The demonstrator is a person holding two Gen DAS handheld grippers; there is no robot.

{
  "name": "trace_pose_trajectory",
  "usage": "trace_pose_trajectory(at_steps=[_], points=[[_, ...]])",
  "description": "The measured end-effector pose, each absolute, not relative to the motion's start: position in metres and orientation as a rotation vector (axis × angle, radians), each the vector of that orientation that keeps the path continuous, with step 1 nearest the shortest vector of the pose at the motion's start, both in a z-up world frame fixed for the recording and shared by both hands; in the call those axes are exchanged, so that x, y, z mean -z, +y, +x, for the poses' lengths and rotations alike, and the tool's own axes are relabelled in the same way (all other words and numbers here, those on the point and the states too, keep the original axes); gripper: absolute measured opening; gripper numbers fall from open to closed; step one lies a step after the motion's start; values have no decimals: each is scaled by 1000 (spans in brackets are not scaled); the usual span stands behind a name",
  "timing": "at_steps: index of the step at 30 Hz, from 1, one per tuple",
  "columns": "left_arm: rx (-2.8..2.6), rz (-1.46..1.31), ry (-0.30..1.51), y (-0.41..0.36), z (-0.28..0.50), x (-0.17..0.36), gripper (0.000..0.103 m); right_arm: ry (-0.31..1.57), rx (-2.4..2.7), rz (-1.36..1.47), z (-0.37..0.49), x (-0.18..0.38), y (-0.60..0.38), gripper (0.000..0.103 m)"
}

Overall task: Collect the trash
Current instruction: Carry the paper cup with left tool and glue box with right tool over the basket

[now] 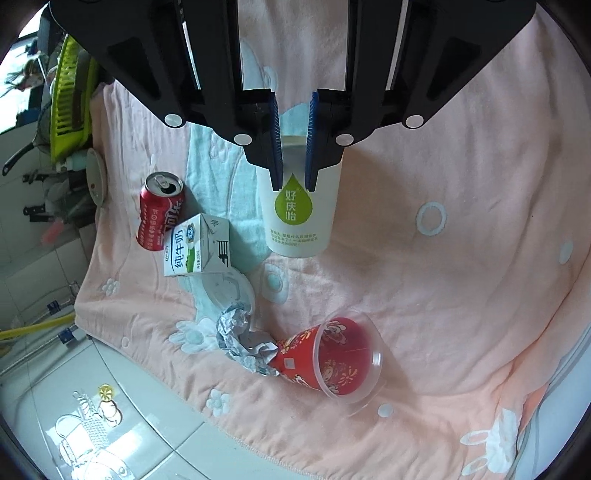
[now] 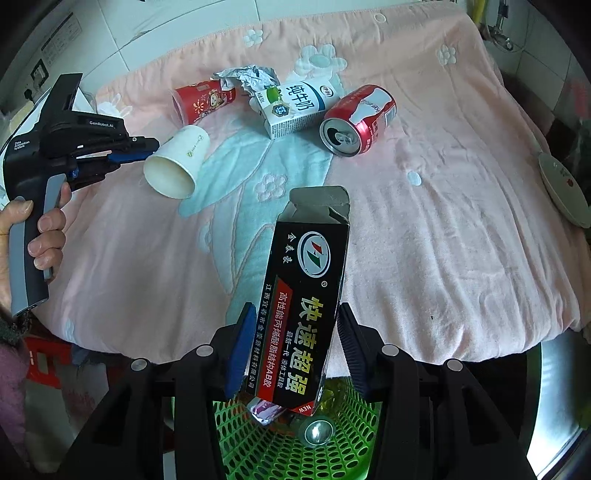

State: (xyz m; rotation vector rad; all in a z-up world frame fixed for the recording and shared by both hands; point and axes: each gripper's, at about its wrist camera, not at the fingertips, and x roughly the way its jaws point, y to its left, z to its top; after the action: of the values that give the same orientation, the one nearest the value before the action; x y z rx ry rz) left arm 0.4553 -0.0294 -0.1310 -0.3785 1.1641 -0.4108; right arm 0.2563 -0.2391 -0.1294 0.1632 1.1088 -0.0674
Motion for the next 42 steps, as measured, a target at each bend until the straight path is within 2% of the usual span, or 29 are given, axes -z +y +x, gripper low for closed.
trace_pose_trajectory(at_steps=[2,4,5,6,19,21,24,31,42], points=[[407,-382,1171,-30,455,131,14,1104,65,166,255,129,-239,44],[391,-378,1178,-31,458,132,38,1104,65,171,254,128,-239,44],[374,-377,1178,-31,460,132,64,1104,64,172,253,128,-239,44],[365,-370,1174,-32,462,133,72,1102,66,170,253,127,-239,44],[450,-305,1258,-69,483,165,72,1113,85,200,252,131,-243,44],[470,-311,1262,-70,481,169,61,1111,82,204,249,131,-244,44],[481,-307,1241,-68,473,166,60,1102,74,207,245,129,-244,44],[512,-295,1141,-55,425,129,59,1070,20,187,219,122,-242,44],[531,-287,923,-26,293,55,59,980,-71,79,152,98,-229,44]])
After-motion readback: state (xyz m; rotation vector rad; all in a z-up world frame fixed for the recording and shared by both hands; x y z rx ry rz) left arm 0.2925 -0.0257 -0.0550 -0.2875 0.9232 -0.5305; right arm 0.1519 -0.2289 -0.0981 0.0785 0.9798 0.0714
